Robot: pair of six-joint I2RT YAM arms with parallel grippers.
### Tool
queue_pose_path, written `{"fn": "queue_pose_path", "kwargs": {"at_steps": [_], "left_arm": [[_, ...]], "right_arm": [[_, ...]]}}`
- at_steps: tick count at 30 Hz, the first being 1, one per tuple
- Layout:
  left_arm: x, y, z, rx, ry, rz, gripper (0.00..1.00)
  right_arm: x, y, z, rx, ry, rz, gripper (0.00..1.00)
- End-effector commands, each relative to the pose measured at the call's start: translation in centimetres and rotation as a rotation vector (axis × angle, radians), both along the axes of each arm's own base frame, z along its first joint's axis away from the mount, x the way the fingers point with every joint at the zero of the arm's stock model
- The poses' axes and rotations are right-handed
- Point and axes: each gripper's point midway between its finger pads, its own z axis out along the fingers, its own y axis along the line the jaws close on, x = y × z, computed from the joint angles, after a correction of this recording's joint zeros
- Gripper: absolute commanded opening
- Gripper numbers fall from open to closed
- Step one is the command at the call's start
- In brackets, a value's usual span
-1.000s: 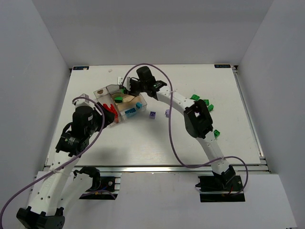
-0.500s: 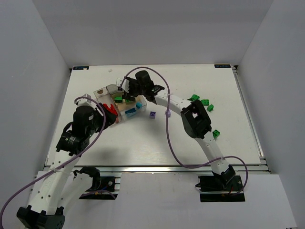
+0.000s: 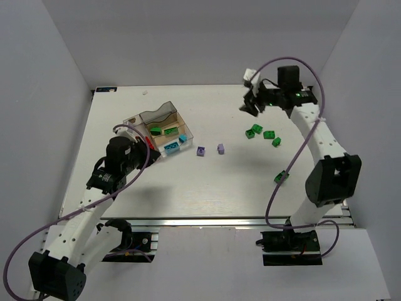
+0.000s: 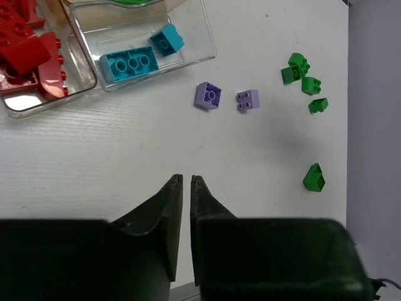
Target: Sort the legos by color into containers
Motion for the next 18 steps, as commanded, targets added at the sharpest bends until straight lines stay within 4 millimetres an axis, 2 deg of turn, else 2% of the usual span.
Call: {"fn": "queue_pose_path", "kwargs": {"at_steps": [1,2,3,4,5,6,7,8,9,11,13,18], "left_arm": [[0.8,-1.6,0.5,-0.048,-0.052,-0.07,0.23],[1.0,-1.8,0.6,-0.054,-0.061,-0.074,0.26],[1.2,-1.9,0.2,-0.055,-0.053,-0.076,0.33],[1.2,-2.4,-0.2,-0.055,-0.043,-0.094,0.36],[1.3,-2.4,-0.4,-0.051,-0.039,-0.097,0.4],[1.3,-2.5,-0.5,-0.049,-0.033,-0.1,0.45],[1.5,-2.5,-0.7,-0.047,-0.031,-0.103,0.47],[1.5,-2.6,-0.8,-0.048,-0.027,-0.104,0.49],[1.6,-2.6,-0.8,-0.047,-0.029,-0.106,0.51],[1.7,-2.7,-0.9,-0.049,-0.027,-0.103,0.52],[1.8,-2.7,-1.1,-0.051,-0.022,-0.103,0.53],[1.6,-2.4,-1.1,-0.054,-0.021,-0.085,0.55]], "right_arm": [[-10.4,-4.4,-8.1,-0.272,0.165,0.277,0.6],[-11.4,-5.9,-9.3,-0.35,0.09,0.347,0.63],[-13.0,-8.7,-11.7,-0.371,0.15,0.33,0.68],[-14.1,-9.7,-11.4,-0.388,0.113,0.348,0.7],[-14.7,-11.6,-12.3,-0.437,0.115,0.355,0.7],[-16.9,-13.0,-13.6,-0.485,0.127,0.445,0.73],[-18.0,-14.3,-14.4,-0.547,0.144,0.484,0.76],[-18.7,-15.4,-15.1,-0.574,0.164,0.497,0.8],[-19.9,-16.3,-16.5,-0.605,0.189,0.532,0.89],[-20.8,-18.8,-18.2,-0.683,0.222,0.552,0.89],[-20.6,-20.0,-19.7,-0.713,0.205,0.531,0.89],[-20.4,-21.4,-21.2,-0.755,0.168,0.566,0.89]]}}
